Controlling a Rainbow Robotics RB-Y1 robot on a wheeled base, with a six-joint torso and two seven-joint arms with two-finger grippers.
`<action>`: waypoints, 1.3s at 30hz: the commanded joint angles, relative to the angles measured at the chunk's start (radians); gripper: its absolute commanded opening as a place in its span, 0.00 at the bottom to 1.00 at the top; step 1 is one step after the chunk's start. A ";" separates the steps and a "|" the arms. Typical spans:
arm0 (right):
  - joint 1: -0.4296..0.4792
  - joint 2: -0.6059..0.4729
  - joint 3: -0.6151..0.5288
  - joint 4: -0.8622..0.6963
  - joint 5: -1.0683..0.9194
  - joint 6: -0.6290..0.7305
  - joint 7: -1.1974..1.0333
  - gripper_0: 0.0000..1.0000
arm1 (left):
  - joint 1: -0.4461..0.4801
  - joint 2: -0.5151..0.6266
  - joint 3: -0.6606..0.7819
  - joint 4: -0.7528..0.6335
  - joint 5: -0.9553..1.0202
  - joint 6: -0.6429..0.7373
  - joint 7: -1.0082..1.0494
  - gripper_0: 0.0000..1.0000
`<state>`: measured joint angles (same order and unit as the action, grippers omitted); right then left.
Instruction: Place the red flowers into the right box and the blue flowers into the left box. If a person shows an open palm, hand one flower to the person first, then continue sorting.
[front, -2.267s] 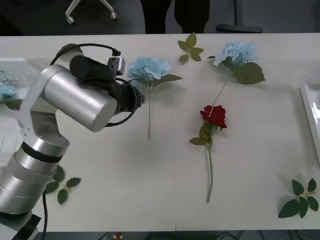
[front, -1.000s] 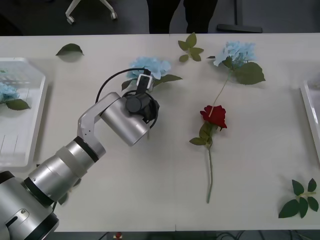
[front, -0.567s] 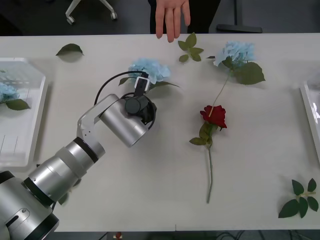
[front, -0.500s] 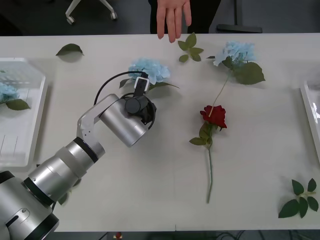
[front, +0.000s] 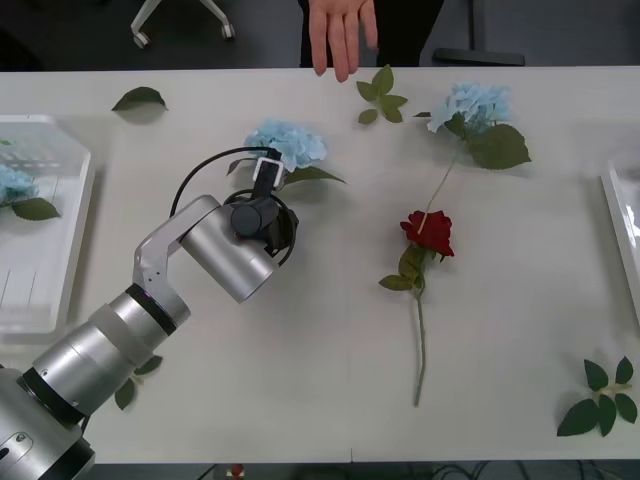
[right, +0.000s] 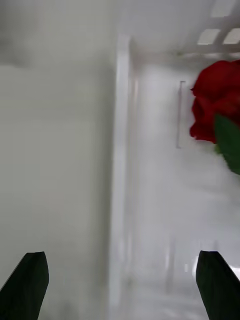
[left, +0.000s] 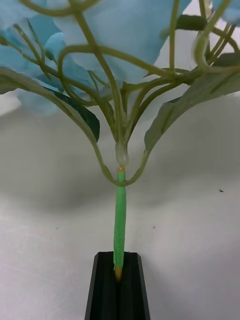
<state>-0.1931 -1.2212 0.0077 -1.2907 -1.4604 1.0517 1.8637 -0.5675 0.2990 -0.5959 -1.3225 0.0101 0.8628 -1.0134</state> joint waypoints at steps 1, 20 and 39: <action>-0.003 -0.047 -0.009 -0.157 0.049 0.054 -0.207 0.85 | -0.006 0.012 -0.010 -0.029 0.002 0.004 -0.019 0.00; -0.333 -0.014 0.273 -0.469 0.120 0.195 -1.041 0.87 | -0.009 0.015 -0.004 -0.029 0.014 0.002 -0.020 0.00; -0.684 0.223 0.520 -0.142 0.193 0.143 -1.153 0.94 | -0.009 0.014 -0.004 -0.030 0.016 0.002 -0.019 0.00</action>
<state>-0.8118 -1.0076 0.4987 -1.4744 -1.2720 1.2117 0.7286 -0.5675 0.2990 -0.5959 -1.3231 0.0190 0.8629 -1.0134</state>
